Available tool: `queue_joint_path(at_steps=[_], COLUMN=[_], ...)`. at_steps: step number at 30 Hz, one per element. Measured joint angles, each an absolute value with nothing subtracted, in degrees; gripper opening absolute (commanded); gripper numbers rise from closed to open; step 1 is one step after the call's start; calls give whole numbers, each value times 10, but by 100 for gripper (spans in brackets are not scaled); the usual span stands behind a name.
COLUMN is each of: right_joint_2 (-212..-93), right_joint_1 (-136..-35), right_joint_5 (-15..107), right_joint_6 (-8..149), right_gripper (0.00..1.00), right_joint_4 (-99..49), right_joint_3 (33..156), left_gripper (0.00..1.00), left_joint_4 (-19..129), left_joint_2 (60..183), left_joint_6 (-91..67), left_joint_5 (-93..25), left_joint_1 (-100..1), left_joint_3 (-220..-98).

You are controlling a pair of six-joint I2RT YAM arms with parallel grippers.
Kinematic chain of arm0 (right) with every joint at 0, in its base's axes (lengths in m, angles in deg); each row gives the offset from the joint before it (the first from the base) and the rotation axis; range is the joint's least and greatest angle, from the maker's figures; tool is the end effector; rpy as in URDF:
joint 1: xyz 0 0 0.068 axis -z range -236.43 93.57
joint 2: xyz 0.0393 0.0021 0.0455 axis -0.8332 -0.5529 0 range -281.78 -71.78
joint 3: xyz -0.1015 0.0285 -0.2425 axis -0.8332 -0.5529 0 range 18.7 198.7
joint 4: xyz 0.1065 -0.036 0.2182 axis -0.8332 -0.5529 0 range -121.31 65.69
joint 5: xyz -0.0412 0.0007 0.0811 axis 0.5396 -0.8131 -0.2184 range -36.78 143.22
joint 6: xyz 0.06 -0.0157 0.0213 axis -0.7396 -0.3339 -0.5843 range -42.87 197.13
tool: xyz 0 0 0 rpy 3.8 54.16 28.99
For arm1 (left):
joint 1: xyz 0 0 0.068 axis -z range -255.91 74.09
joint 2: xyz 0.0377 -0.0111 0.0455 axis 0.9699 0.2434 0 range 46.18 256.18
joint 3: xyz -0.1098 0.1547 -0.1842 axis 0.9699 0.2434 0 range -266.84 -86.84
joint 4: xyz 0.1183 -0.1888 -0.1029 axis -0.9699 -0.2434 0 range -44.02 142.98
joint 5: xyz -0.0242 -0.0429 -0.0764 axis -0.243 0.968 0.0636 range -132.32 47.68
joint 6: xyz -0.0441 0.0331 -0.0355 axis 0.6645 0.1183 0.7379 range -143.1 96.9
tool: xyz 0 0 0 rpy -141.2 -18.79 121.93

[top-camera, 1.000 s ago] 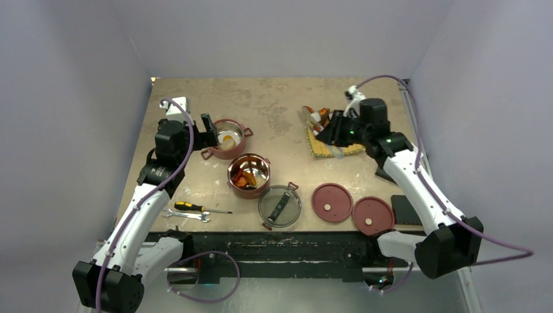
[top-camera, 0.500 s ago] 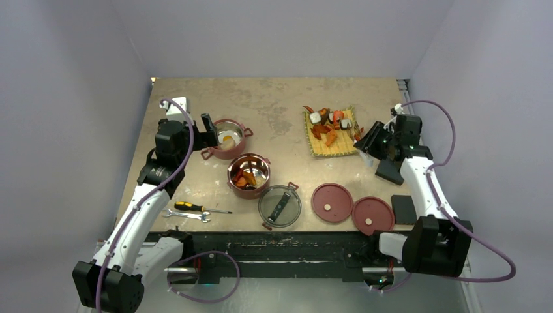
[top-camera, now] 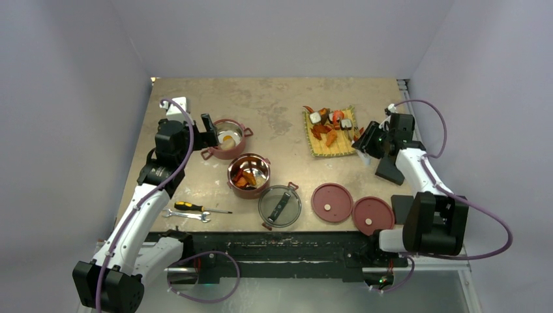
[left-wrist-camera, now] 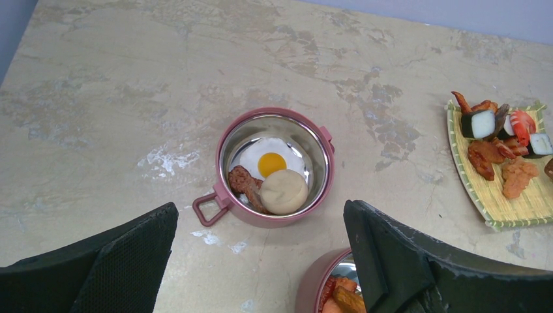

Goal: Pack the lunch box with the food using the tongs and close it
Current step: Pick up the fake food from the plate.

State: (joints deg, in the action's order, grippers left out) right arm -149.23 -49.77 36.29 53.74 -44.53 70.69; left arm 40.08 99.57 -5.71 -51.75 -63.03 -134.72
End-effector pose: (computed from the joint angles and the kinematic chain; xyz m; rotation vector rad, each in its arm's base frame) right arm 0.2821 -0.0178 0.2307 0.4765 2.3299 0.4903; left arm 0.2150 -0.0406 0.3169 -0.1865 1.8837 -0.2054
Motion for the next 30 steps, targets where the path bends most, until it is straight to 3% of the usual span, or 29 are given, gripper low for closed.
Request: queue_joint_path(at_steps=[30], right_joint_2=[-1573], right_joint_1=[-498], right_joint_5=[341], right_joint_6=[557], right_gripper=[48], right_joint_4=[-386], right_joint_3=[713], left_gripper=[99], left_joint_4=[401], left_joint_2=[996], left_joint_6=[-57], left_joint_5=[-518], left_joint_1=[-630], left_joint_3=[-1347])
